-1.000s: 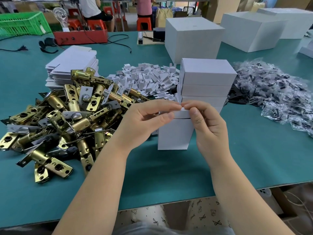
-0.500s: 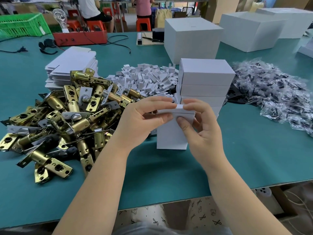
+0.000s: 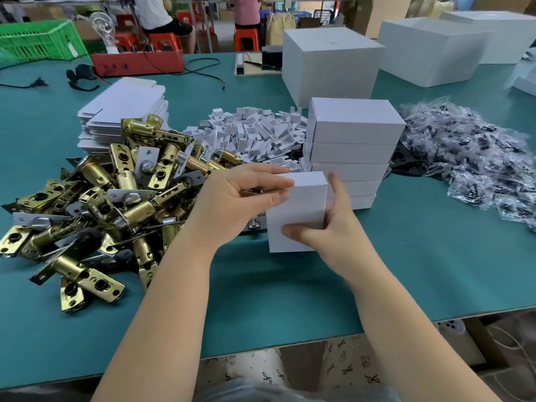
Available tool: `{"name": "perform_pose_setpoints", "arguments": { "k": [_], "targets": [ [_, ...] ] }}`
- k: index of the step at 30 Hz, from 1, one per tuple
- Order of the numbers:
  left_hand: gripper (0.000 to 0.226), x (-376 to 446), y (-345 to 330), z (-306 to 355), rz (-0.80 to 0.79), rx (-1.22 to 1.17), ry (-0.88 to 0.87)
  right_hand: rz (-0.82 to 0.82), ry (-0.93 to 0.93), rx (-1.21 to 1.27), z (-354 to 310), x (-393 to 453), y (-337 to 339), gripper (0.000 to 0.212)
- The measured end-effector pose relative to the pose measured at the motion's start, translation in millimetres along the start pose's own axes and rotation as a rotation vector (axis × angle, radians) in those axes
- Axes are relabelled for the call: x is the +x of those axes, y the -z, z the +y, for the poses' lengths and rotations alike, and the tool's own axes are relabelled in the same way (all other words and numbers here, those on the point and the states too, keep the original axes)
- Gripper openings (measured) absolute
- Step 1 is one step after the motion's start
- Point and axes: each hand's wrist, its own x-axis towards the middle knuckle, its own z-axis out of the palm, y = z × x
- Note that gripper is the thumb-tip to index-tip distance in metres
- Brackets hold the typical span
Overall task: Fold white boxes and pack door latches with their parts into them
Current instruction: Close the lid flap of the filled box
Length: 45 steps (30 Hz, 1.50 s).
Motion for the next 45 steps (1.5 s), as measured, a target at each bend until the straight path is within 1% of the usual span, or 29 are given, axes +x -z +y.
{"name": "perform_pose_setpoints", "arguments": {
  "k": [1,2,3,4,5,8,10,11,13,15,16,18,19,20,22,23,25,27,30,31,33,35,36,38,39,40,41,43,45],
  "targets": [
    [0.029,0,2,0,0.008,0.014,-0.003,-0.025,-0.017,-0.009,1,2,0,0.095],
    [0.029,0,3,1,0.016,0.027,-0.007,-0.046,-0.022,-0.051,1,3,0,0.082],
    [0.025,-1,4,2,0.024,0.038,-0.009,-0.06,-0.026,-0.102,2,3,0,0.07],
    [0.02,-2,4,3,0.034,0.052,-0.008,-0.064,-0.03,-0.127,3,3,-1,0.062],
    [0.017,-2,4,3,0.045,0.068,0.001,-0.06,-0.032,-0.116,3,3,-1,0.06],
    [0.029,-1,5,-1,0.107,0.09,0.069,-0.02,-0.035,0.033,4,3,0,0.071],
    [0.037,2,7,-2,0.138,-0.016,0.169,0.045,-0.008,0.168,2,4,2,0.077],
    [0.041,3,10,-1,0.12,-0.109,0.22,0.082,0.014,0.241,1,4,4,0.077],
    [0.045,3,14,-1,0.016,-0.257,0.293,0.151,0.048,0.442,-1,5,6,0.073],
    [0.045,2,13,-3,-0.121,-0.284,0.339,0.213,0.077,0.589,-3,5,7,0.062],
    [0.046,2,8,-4,-0.154,-0.288,0.359,0.232,0.094,0.606,-4,5,7,0.054],
    [0.049,1,-7,-8,-0.128,-0.372,0.396,0.25,0.116,0.596,-6,3,7,0.038],
    [0.05,1,-14,-10,-0.085,-0.405,0.402,0.254,0.116,0.588,-5,3,7,0.035],
    [0.05,2,-19,-13,-0.035,-0.395,0.397,0.251,0.116,0.57,-5,4,7,0.034],
    [0.039,2,-26,-16,0.044,-0.292,0.367,0.227,0.128,0.504,-5,3,7,0.034],
    [0.033,1,-28,-16,0.055,-0.279,0.343,0.218,0.143,0.465,-5,3,6,0.034],
    [0.028,0,-31,-15,0.08,-0.318,0.331,0.232,0.168,0.417,-4,2,5,0.033],
    [0.023,-1,-34,-11,0.149,-0.32,0.355,0.252,0.175,0.395,-3,3,3,0.037],
    [0.022,1,-38,-7,0.223,-0.306,0.428,0.267,0.138,0.363,-1,3,2,0.059],
    [0.023,1,-38,-6,0.243,-0.322,0.464,0.278,0.128,0.348,-1,2,2,0.061],
    [0.024,2,-37,-3,0.273,-0.37,0.555,0.294,0.129,0.247,-2,-2,2,0.057],
    [0.024,3,-36,-2,0.262,-0.419,0.668,0.297,0.109,0.117,-1,-8,4,0.05],
    [0.023,2,-35,-2,0.231,-0.455,0.711,0.296,0.082,0.096,1,-10,6,0.047],
    [0.018,1,-36,-2,0.135,-0.553,0.738,0.305,0.007,0.136,7,-15,16,0.036],
    [0.021,1,-38,-3,0.074,-0.58,0.721,0.324,-0.038,0.156,10,-17,23,0.029],
    [0.026,0,-40,-5,0.005,-0.548,0.688,0.351,-0.089,0.153,14,-17,30,0.024],
    [0.033,-1,-44,-7,-0.065,-0.438,0.64,0.378,-0.143,0.132,16,-17,38,0.023],
    [0.045,-6,-52,-14,-0.167,-0.055,0.511,0.42,-0.212,0.023,22,-16,54,0.026],
    [0.048,-11,-60,-20,-0.175,0.326,0.375,0.426,-0.21,-0.174,26,-13,66,0.029]
  ]
}}
